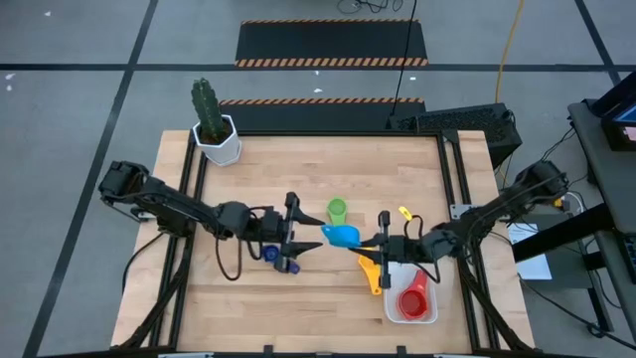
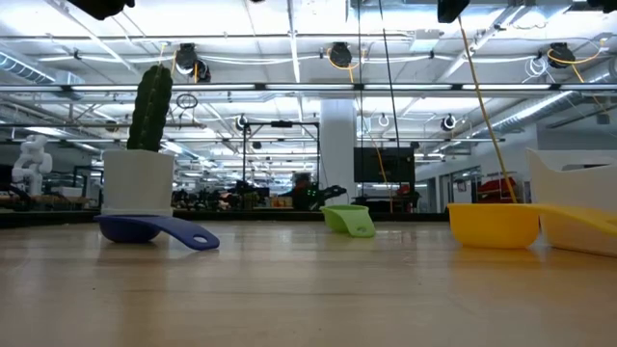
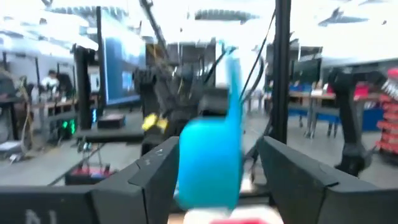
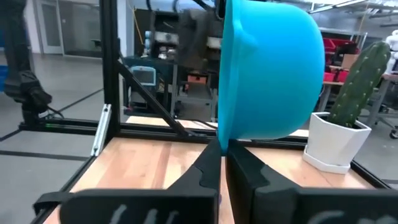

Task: Nest measuring cups in basket
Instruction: Stack the light blue measuring cup on top of the red measuring cup into the white bin

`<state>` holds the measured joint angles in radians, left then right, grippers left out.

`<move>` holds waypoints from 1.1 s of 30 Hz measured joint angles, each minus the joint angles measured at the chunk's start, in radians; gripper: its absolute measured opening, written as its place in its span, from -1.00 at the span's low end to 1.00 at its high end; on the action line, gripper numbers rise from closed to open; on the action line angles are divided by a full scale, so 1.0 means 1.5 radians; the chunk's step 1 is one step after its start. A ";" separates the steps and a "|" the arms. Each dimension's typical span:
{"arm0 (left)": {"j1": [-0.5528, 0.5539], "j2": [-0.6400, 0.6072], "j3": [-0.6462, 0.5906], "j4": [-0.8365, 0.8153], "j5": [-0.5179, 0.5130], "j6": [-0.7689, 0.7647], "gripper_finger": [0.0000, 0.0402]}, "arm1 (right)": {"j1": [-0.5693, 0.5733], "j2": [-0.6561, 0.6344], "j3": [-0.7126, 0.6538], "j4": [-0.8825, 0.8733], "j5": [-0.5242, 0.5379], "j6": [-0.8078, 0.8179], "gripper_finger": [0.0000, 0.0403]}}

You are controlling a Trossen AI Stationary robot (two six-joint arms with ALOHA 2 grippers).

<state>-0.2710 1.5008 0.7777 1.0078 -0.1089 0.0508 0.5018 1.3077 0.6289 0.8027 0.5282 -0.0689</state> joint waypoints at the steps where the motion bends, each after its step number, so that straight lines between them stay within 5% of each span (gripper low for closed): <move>1: -0.001 0.004 0.000 0.014 0.000 -0.001 0.14 | -0.005 0.005 0.000 0.006 -0.001 0.000 -1.00; 8: 0.002 0.037 0.005 0.035 0.003 -0.006 0.06 | -0.017 0.041 0.000 0.056 -0.003 0.000 -1.00; 20: 0.004 0.051 0.011 0.074 0.005 -0.002 -0.48 | -0.020 0.045 0.000 0.056 -0.003 0.003 -1.00; 33: 0.017 0.053 0.016 0.078 0.003 0.007 -0.38 | -0.031 0.054 0.000 0.054 -0.003 0.005 -1.00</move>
<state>-0.2462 1.5798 0.8019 1.1252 -0.1051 0.0613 0.4551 1.3892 0.6292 0.8841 0.5236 -0.0610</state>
